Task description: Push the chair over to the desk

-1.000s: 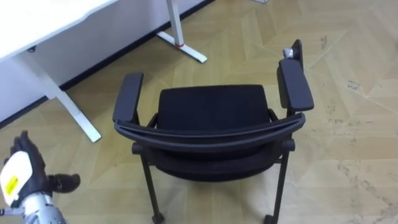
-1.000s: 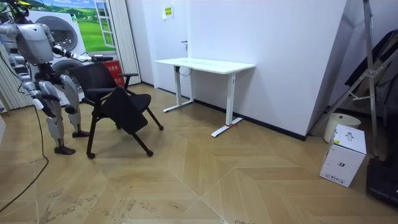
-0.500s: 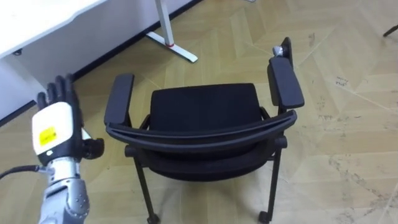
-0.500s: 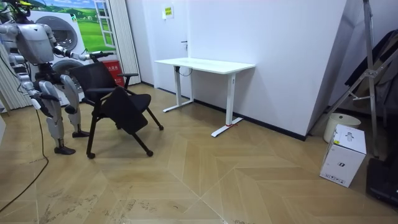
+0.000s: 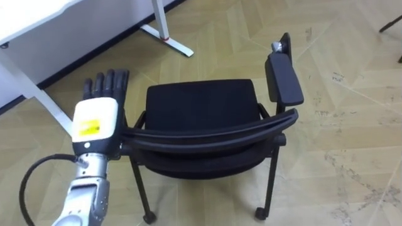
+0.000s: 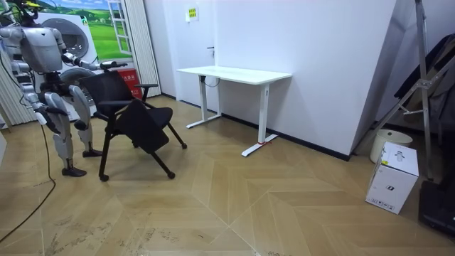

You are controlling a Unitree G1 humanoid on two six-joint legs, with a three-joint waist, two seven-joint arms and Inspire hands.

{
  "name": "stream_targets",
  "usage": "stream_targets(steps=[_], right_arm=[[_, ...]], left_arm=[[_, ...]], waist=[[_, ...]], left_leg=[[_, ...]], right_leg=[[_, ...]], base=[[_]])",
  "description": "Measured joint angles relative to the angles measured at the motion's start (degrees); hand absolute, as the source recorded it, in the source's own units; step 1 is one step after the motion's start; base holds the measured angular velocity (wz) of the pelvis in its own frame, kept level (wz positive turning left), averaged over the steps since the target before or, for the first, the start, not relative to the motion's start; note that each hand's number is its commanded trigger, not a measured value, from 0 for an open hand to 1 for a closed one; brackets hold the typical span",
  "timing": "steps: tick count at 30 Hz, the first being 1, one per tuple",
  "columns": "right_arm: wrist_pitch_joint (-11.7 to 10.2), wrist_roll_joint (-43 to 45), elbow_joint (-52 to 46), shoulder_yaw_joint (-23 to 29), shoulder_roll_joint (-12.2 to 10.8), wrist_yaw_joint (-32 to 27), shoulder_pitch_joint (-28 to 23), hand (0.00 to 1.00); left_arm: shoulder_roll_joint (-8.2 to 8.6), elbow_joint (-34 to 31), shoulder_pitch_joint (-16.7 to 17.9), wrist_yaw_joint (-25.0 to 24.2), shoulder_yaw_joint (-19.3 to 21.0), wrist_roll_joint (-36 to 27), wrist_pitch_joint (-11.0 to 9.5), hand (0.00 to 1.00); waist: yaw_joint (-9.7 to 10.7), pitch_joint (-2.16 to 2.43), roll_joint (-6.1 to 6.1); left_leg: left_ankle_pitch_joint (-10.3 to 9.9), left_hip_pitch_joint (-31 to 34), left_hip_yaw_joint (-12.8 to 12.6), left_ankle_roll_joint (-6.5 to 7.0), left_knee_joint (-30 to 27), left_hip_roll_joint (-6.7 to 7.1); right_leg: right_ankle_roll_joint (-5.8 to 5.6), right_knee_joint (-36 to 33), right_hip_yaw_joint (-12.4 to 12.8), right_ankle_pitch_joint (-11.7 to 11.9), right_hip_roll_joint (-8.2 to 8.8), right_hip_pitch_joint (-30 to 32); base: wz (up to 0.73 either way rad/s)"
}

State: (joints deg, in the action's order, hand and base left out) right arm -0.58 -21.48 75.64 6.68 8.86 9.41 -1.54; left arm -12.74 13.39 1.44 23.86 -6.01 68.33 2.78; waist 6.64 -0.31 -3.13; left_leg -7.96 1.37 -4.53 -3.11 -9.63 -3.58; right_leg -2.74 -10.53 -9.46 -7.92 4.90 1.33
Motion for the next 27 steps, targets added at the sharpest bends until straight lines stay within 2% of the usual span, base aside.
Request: stream_targets(steps=[3,7,12,16,21,27], right_arm=[[-0.26,-0.52,-0.11,-1.2,0.06,0.0,0.27,0.0],[-0.86,-0.81,-0.14,-2.49,0.08,0.27,0.4,0.0],[-1.32,-0.72,-0.19,-3.02,0.23,0.78,0.87,0.0],[-1.32,-0.83,-0.19,-3.13,0.22,0.79,1.24,0.0],[-1.31,-1.04,-0.18,-3.34,0.29,0.78,1.3,0.0],[-1.26,-1.02,-0.05,-3.25,0.31,0.8,1.32,0.0]], left_arm=[[-0.31,-0.31,-0.01,-1.19,-1.99,0.02,1.09,0.0],[-0.45,-1.55,0.0,-4.51,-5.2,0.01,1.02,0.0],[-1.91,-1.86,-0.01,-8.83,-8.03,-0.01,0.98,0.0],[-2.0,-3.29,-0.01,-11.84,-10.64,-0.09,0.8,0.0],[-2.67,-3.36,-0.02,-12.48,-11.14,-0.16,0.77,0.0],[-2.66,-3.66,-0.03,-13.52,-11.07,-0.17,0.8,0.0]], waist=[[0.01,0.01,-0.08],[0.16,-0.06,-0.6],[1.62,-0.08,-1.62],[2.52,-0.15,-1.52],[2.51,-0.46,-1.06],[2.49,-0.49,-1.02]], left_leg=[[0.0,-0.04,0.01,0.0,0.04,0.05],[0.0,-0.08,-0.01,0.0,0.08,0.06],[0.03,-0.1,0.0,0.04,0.09,0.08],[0.03,-0.16,-0.05,0.05,0.11,0.09],[0.03,-0.61,-0.21,0.05,0.23,0.1],[0.03,-0.61,-0.23,0.05,0.26,0.12]], right_leg=[[-0.05,0.09,0.0,0.03,0.03,-0.12],[-0.09,0.25,-0.02,0.13,0.04,-0.26],[-0.1,0.2,0.01,0.11,0.05,-0.29],[-0.11,0.31,0.1,0.11,0.06,-0.27],[-0.13,0.76,0.23,0.1,0.05,-0.3],[-0.16,0.68,0.25,0.11,0.04,-0.31]], base=[[0.0],[0.0],[0.0],[0.0],[0.0],[0.0]])
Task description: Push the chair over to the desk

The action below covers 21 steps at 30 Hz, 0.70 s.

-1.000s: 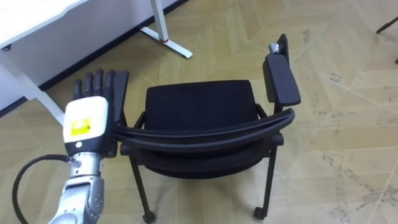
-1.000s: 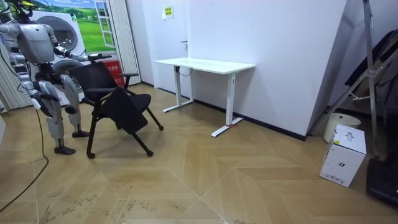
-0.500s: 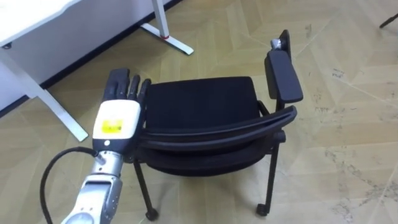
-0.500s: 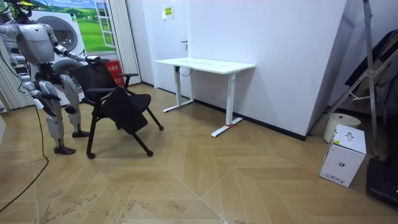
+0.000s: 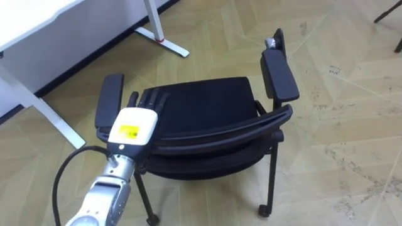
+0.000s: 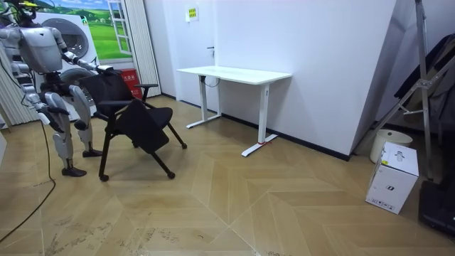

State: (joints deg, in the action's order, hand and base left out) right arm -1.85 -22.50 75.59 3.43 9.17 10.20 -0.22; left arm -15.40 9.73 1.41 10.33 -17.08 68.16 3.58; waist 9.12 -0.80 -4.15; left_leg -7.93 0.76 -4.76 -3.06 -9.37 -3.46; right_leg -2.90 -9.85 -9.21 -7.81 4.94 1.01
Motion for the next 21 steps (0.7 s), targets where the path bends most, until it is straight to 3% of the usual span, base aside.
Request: stream_targets(steps=[7,15,16,17,18,20,21], right_arm=[[0.05,2.58,-0.17,0.26,0.03,-0.01,0.05,0.0],[0.78,3.89,-0.24,2.5,0.45,0.53,0.03,0.0],[0.78,4.18,-0.28,2.53,0.5,0.54,0.04,0.0],[0.78,4.93,-0.41,2.57,0.53,0.57,0.04,0.0],[0.79,5.39,-0.5,2.91,0.53,0.7,-0.01,0.0],[1.09,6.69,-0.5,3.54,0.51,0.87,-0.05,0.0],[1.62,7.62,-0.49,4.31,0.48,1.06,-0.05,0.0]], left_arm=[[0.14,1.2,0.61,0.53,0.63,-3.13,-0.21,0.0],[0.35,8.81,-2.99,1.51,1.43,-7.74,-2.41,0.0],[0.38,9.35,-3.27,1.51,1.59,-7.97,-2.57,0.12],[0.65,10.12,-3.5,1.43,2.3,-8.1,-2.93,0.8],[0.89,10.9,-3.76,1.41,2.89,-8.13,-3.31,1.0],[0.93,12.01,-4.26,1.41,3.47,-8.73,-4.05,1.0],[0.95,12.71,-4.42,1.41,3.8,-8.74,-4.38,1.0]], waist=[[-0.01,0.09,-0.07],[0.04,0.14,-0.02],[0.01,0.15,-0.01],[0.03,0.17,0.02],[0.15,0.22,0.07],[0.19,0.47,0.32],[0.18,0.88,0.56]], left_leg=[[0.0,-0.91,-1.37,0.0,0.01,0.03],[-0.01,-3.04,-2.28,0.01,0.09,0.02],[-0.01,-3.16,-2.4,0.02,0.12,0.02],[-0.03,-3.41,-2.68,0.05,0.22,0.01],[-0.09,-3.53,-2.82,0.4,0.27,0.01],[-0.09,-3.65,-2.96,0.61,0.55,0.04],[-0.07,-3.65,-3.1,0.64,0.58,0.05]], right_leg=[[-0.08,-0.29,1.4,0.02,-0.01,-0.06],[-0.37,-0.88,2.5,-0.13,-0.03,-1.07],[-0.41,-0.99,2.63,-0.14,-0.03,-1.06],[-0.55,-1.07,2.9,-0.11,-0.07,-1.05],[-0.69,-1.1,3.1,-0.02,-0.12,-1.04],[-0.88,-1.11,3.35,0.15,-0.15,-0.93],[-0.91,-1.04,3.62,0.32,-0.22,-0.86]], base=[[-0.1],[-0.06],[-0.12],[-0.11],[-0.1],[-0.08],[-0.09]])
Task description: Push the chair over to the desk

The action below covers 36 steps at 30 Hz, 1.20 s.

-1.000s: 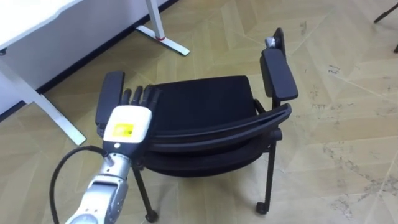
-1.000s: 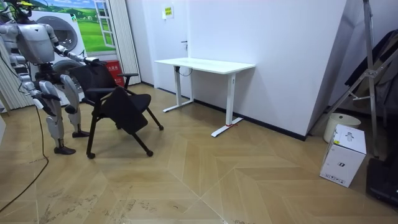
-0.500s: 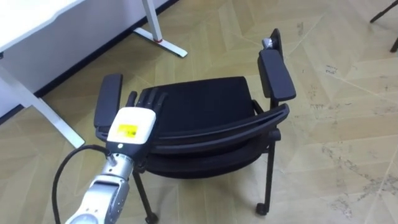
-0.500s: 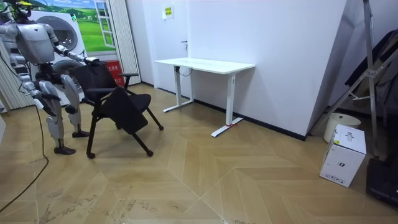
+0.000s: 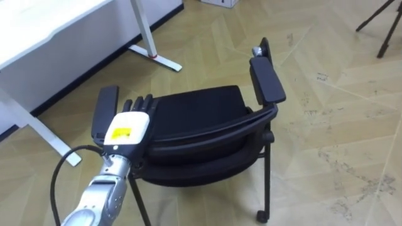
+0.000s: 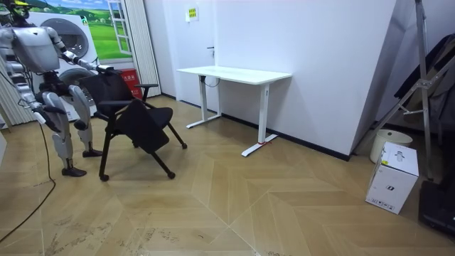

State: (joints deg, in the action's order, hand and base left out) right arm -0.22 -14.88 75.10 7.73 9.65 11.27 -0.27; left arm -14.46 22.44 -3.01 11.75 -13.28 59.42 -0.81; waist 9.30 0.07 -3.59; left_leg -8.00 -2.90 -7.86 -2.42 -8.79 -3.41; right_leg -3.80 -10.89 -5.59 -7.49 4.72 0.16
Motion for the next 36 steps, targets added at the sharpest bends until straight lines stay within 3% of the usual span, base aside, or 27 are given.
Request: stream_targets(steps=[3,13,20,23,31,36], right_arm=[[0.52,1.12,-0.01,0.49,0.12,0.03,-0.03,0.0],[1.27,1.24,-0.02,2.31,0.09,-1.2,0.05,0.0],[1.19,1.99,-0.3,4.92,0.55,-4.26,0.06,0.0],[1.15,5.63,-2.21,6.69,0.48,-7.32,0.07,0.0],[0.19,27.68,-13.79,6.94,1.34,-22.65,0.4,0.0],[-0.41,40.8,-27.59,6.09,1.57,-34.72,0.41,0.0]], left_arm=[[-0.18,1.43,-0.08,-0.05,0.25,0.05,-0.15,1.0],[-2.44,1.3,0.65,-1.22,-0.09,1.48,-1.83,1.0],[-2.43,1.0,1.58,1.22,0.77,1.48,-2.66,1.0],[-2.69,0.67,1.84,2.19,1.13,1.5,-3.2,1.0],[-3.26,0.5,2.41,4.31,1.74,1.11,-3.34,1.0],[-4.04,-1.82,2.72,5.11,1.77,0.88,-3.23,1.0]], waist=[[-0.01,0.54,0.41],[1.14,0.52,0.44],[1.29,0.42,0.62],[1.42,0.3,0.83],[1.0,-0.1,1.47],[0.2,-0.53,2.26]], left_leg=[[-0.12,-0.63,-0.05,0.15,0.13,0.0],[-0.19,-1.25,-0.06,0.25,0.17,0.0],[-0.22,-0.94,-0.41,0.28,0.4,0.0],[-0.19,-0.51,-0.46,0.32,0.05,0.06],[-0.21,-0.42,-1.38,0.34,0.03,0.09],[-0.2,1.28,-1.51,0.34,-0.6,0.1]], right_leg=[[0.28,-0.04,0.7,0.28,-0.2,-0.48],[0.19,0.15,0.89,0.49,-0.21,-1.11],[-0.04,-0.03,1.24,0.34,-0.22,-0.58],[0.43,-0.86,1.51,0.65,-0.21,-0.2],[0.19,-1.97,2.4,0.29,-0.24,0.82],[0.5,-3.31,2.76,-0.13,-0.2,3.16]], base=[[-0.12],[-0.01],[-0.01],[-0.01],[-0.06],[-0.02]])
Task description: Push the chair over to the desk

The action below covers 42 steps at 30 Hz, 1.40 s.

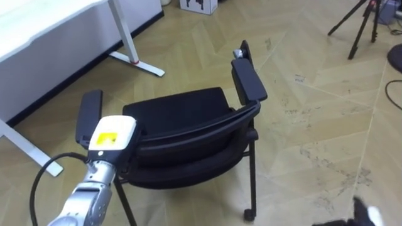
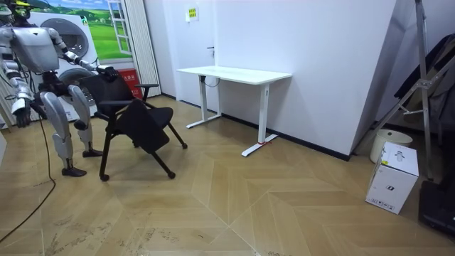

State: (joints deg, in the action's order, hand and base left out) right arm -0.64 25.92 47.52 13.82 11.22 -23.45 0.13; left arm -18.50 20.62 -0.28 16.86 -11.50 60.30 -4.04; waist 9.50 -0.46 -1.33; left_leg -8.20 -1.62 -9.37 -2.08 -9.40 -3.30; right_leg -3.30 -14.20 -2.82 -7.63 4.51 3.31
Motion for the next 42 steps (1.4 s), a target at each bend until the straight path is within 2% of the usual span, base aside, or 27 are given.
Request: stream_targets(steps=[3,7,15,21,26,28,34,42], right_arm=[[-0.14,3.95,-7.01,-3.17,0.29,-4.2,-0.15,0.0],[-0.08,8.86,-15.59,-7.22,0.27,-6.04,-0.49,0.0],[0.26,18.0,-26.97,-11.04,0.4,-6.01,-0.39,0.0],[0.23,19.43,-31.92,-16.08,2.2,-5.77,-0.35,0.0],[0.11,20.02,-34.38,-19.58,2.89,-4.8,-0.34,0.0],[0.1,21.93,-35.7,-19.68,3.24,-3.88,-0.32,0.0],[-0.73,23.88,-37.46,-21.51,6.7,-2.09,0.0,0.0],[-0.98,24.68,-39.71,-22.81,7.94,2.97,0.03,0.0]], left_arm=[[-0.48,-1.67,0.04,-0.16,-0.67,0.03,0.35,1.0],[-0.37,-3.19,0.06,-0.89,-2.25,0.59,1.29,1.0],[-0.49,-5.02,0.09,-2.61,-3.03,0.62,2.36,1.0],[-1.06,-5.85,-0.16,-4.08,-3.4,0.6,3.23,1.0],[-1.48,-6.31,-0.76,-4.11,-4.43,0.54,3.72,1.0],[-1.41,-6.29,-1.35,-4.51,-4.68,0.54,3.7,1.0],[-1.57,-5.86,-2.4,-4.56,-5.6,0.5,3.61,1.0],[-1.73,-5.49,-3.72,-4.48,-6.64,0.51,2.79,1.0]], waist=[[-0.63,-0.31,0.67],[-2.15,0.0,0.91],[-3.4,0.17,1.02],[-3.57,0.42,1.27],[-4.29,0.36,1.7],[-4.86,0.35,1.7],[-6.08,0.15,2.01],[-7.59,0.15,1.99]], left_leg=[[-0.01,0.08,0.02,0.0,0.13,0.01],[0.0,-0.08,-0.02,0.0,0.66,0.02],[-0.01,0.0,-0.12,0.0,0.72,0.02],[-0.01,-0.13,-0.14,0.0,0.7,0.01],[-0.01,-0.08,-0.15,0.0,0.72,0.01],[-0.01,0.01,-0.16,0.0,0.73,0.01],[-0.01,0.13,-0.39,0.01,0.77,0.01],[-0.01,0.56,-0.38,0.0,0.88,0.01]], right_leg=[[0.0,0.23,0.0,0.01,0.0,0.04],[0.14,0.43,0.01,0.2,-0.09,-0.24],[0.11,0.58,0.05,0.17,-0.09,-0.1],[0.12,0.47,0.29,0.18,-0.15,-0.23],[0.13,0.38,0.32,0.19,-0.15,-0.03],[0.13,0.23,0.32,0.18,-0.15,0.34],[0.13,0.06,0.52,0.18,-0.15,0.47],[0.14,0.24,0.53,0.19,-0.18,0.84]], base=[[0.0],[0.0],[0.0],[0.0],[0.0],[0.0],[-0.01],[0.0]])
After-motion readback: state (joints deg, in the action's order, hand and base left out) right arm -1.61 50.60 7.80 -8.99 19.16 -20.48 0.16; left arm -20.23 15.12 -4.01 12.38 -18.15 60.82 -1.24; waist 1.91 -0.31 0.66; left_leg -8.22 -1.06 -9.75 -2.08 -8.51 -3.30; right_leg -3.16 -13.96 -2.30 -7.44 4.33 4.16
